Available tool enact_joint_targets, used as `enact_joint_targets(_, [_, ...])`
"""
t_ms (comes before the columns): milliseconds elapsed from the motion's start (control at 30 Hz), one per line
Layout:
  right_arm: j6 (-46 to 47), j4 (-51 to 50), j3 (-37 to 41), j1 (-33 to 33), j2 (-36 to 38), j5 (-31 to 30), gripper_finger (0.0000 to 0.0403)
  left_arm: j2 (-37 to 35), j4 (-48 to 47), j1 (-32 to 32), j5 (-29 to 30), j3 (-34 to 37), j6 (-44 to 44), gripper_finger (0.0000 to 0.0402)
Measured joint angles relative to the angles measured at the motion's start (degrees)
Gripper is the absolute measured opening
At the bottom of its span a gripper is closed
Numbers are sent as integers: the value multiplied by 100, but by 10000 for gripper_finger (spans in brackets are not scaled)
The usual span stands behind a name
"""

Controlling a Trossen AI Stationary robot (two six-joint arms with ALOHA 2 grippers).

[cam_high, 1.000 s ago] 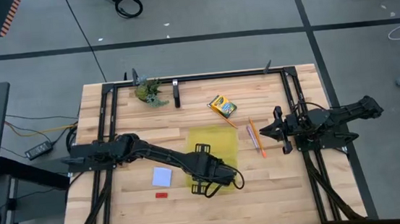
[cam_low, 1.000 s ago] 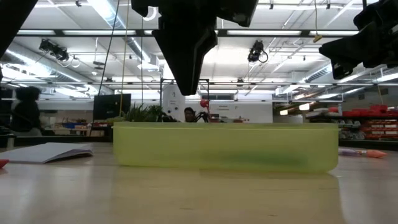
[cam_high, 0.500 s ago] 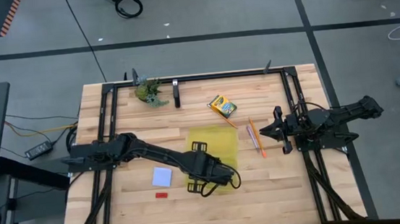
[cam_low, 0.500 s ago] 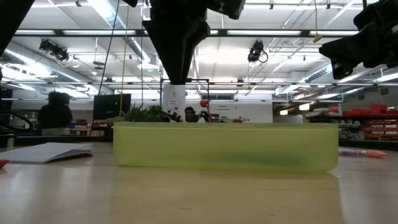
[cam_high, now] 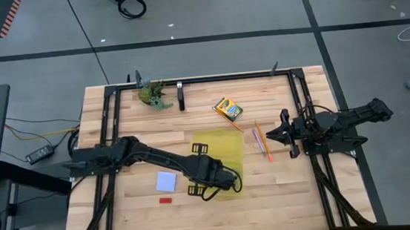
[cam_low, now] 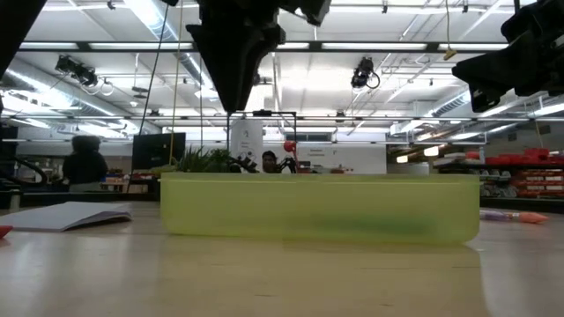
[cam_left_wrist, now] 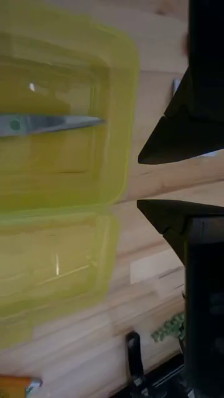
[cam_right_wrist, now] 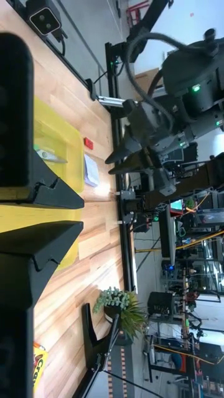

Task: Pack school essentials
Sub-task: Put the red eraser into the yellow supply box

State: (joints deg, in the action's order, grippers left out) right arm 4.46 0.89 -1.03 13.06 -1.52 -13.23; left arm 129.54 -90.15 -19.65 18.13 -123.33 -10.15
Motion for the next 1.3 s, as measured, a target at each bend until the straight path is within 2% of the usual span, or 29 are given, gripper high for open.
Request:
enact_joint_targets(167, [0, 3, 0, 2, 0, 0, 51, -333, 21, -128, 184, 329, -174, 109])
enact_joint_targets(267, [0, -2, 0, 2, 0, 0, 51, -785, 229, -191, 299, 1085, -332, 105])
enact_joint_targets(433, [1, -1, -1, 1, -1, 0, 51, -1649, 1254, -311, 323, 2452, -482, 95])
enact_joint_targets(633, [-1, -2, 1, 2, -2, 0, 51, -2372, 1477, -458, 264, 3512, -467, 85])
enact_joint_targets(867, [1, -4, -1, 0, 0, 0, 51, -3092, 2294, -679, -607, 4568, -813, 88])
enact_joint_targets(1033, [-1, 0, -1, 0, -1, 0, 51, -3194, 2874, -976, -1223, 5143, -1669, 94])
enact_joint_targets(1300, [1, 2, -1, 2, -1, 0, 51, -3200, 3623, -1518, -1360, 5605, -2563, 135])
